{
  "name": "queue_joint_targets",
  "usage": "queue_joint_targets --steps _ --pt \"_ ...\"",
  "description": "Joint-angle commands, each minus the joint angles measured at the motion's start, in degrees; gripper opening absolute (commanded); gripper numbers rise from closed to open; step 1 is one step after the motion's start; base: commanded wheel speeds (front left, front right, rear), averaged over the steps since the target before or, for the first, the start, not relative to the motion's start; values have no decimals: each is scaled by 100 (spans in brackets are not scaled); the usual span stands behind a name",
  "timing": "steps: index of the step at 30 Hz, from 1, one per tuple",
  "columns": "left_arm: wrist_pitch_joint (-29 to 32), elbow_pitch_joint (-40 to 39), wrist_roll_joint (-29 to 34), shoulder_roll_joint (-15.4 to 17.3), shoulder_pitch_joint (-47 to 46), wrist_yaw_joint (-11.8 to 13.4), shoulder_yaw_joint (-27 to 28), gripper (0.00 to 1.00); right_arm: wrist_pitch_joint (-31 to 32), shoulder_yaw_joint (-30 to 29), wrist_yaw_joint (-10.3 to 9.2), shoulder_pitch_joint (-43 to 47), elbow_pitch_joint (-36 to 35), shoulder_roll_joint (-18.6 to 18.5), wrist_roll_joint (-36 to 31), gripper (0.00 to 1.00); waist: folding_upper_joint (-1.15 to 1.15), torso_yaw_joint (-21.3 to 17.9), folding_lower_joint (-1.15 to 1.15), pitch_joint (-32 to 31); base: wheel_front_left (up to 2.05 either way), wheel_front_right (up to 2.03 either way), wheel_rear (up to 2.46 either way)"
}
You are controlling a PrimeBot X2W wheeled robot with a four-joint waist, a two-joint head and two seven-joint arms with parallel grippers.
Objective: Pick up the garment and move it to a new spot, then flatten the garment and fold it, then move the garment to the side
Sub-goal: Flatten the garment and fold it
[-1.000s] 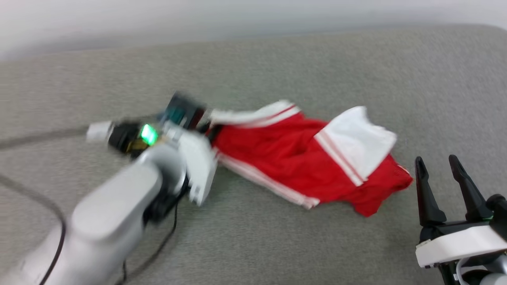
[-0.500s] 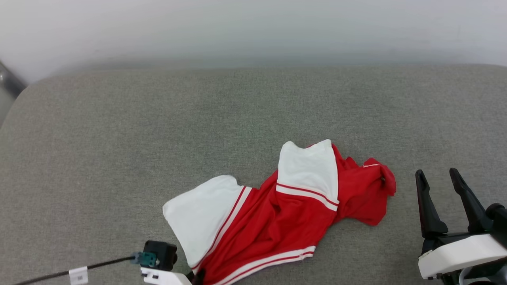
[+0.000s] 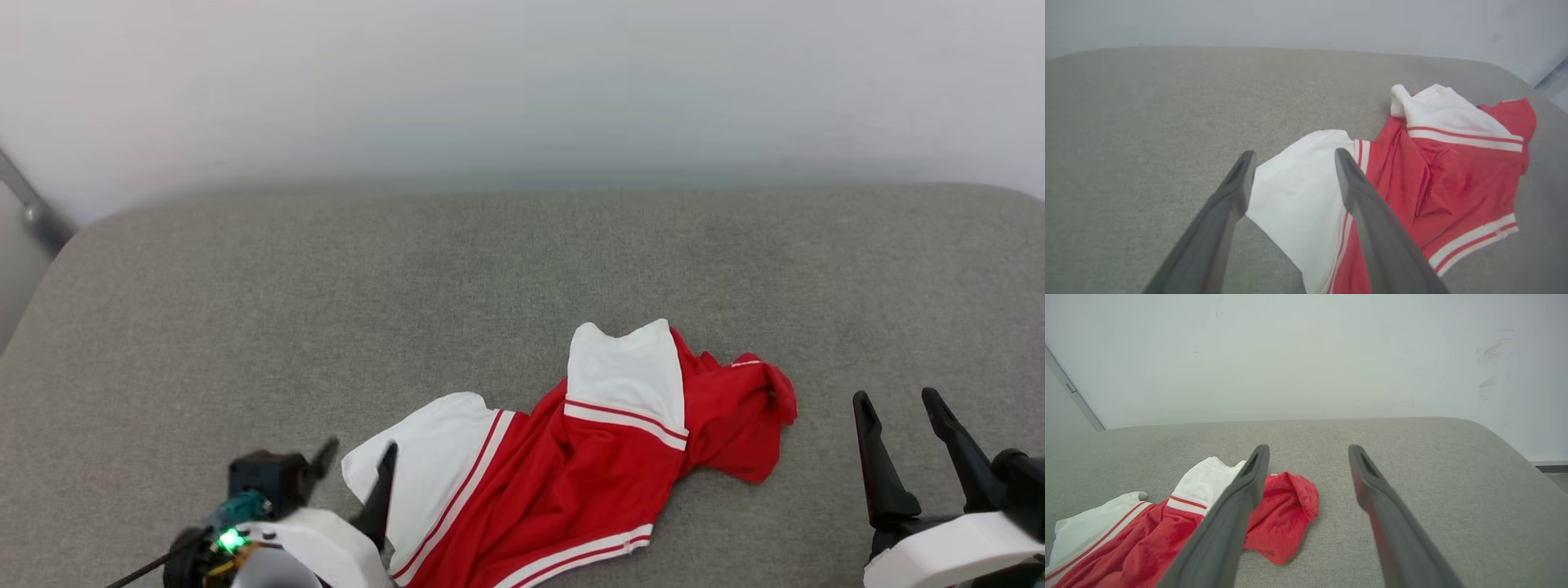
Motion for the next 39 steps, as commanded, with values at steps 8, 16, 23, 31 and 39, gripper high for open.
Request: queue_joint_targets --steps 8,16,23,31,39 --pt "-729 -203 549 -68 -74 178 694 100 160 -13 -2 223 -89 5 30 100 0 -10 0 -196 0 0 0" --pt "-765 -488 1355 -454 374 -66 1656 100 1285 145 -2 309 41 5 264 100 0 92 0 -209 0 0 0" --pt "-760 -409 1751 -739 613 -357 1975 100 3120 534 -3 65 196 -107 708 100 0 423 0 -154 0 0 0" --pt "-755 -272 2016 -1076 554 -649 2137 100 4190 909 -2 -480 762 -183 1293 100 0 939 0 183 0 0 0" --pt "-755 -84 2243 -1385 497 -930 2341 100 4015 1159 -2 -1141 1729 -121 1429 100 0 1185 0 445 0 0 0"
